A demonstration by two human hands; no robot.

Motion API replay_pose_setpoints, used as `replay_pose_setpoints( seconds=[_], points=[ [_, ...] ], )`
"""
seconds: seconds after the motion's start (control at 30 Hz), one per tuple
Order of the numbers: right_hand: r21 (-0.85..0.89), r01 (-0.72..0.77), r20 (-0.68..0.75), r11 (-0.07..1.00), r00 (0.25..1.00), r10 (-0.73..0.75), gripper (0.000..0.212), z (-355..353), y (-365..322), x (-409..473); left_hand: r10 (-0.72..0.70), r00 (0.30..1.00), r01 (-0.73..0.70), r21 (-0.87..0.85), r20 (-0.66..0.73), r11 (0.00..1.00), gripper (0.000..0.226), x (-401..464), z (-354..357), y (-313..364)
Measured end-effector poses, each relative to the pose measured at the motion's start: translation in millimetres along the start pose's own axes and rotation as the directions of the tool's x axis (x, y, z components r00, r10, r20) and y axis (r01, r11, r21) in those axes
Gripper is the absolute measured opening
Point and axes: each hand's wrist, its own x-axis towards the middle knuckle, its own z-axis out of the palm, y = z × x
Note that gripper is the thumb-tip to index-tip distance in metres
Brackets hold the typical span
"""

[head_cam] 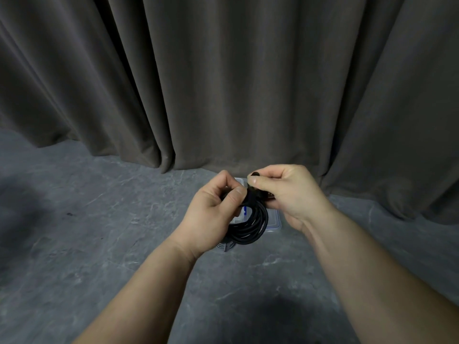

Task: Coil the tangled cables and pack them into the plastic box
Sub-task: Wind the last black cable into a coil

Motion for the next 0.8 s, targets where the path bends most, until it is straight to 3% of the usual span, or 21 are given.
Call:
replay_pose_setpoints(
  seconds=[0.17,0.3,0.47,0.6,0.8],
  points=[
    [0.11,-0.205,0.116,0.973,0.974,0.192,0.009,-7.4,-3.0,1.9,0.023,1.0,-0.023,-0.038,0.003,0.999,0.02,-1.4,5.6,4.2],
    [0.136,-0.247,0.062,0.959,0.969,0.241,0.021,-8.0,-2.6,3.8,0.001,1.0,0.0,-0.077,0.013,0.997,0.011,-2.8,13.3,4.1],
    [0.09,-0.191,-0.003,0.977,0.981,0.192,0.026,-9.2,-0.1,4.3,-0.021,1.0,0.021,-0.01,-0.013,1.0,0.018,-1.8,17.9,3.6],
    [-0.164,0.003,-0.078,0.986,0.997,-0.016,0.018,-7.4,1.9,6.1,-0.076,0.992,0.075,-0.011,-0.098,0.997,0.022,1.3,18.5,1.3],
    [-0.203,0.013,0.164,0.979,0.986,0.021,0.013,-14.0,-0.2,-3.9,-0.138,0.971,0.13,-0.051,-0.196,0.99,0.023,7.1,11.0,0.5]
  ],
)
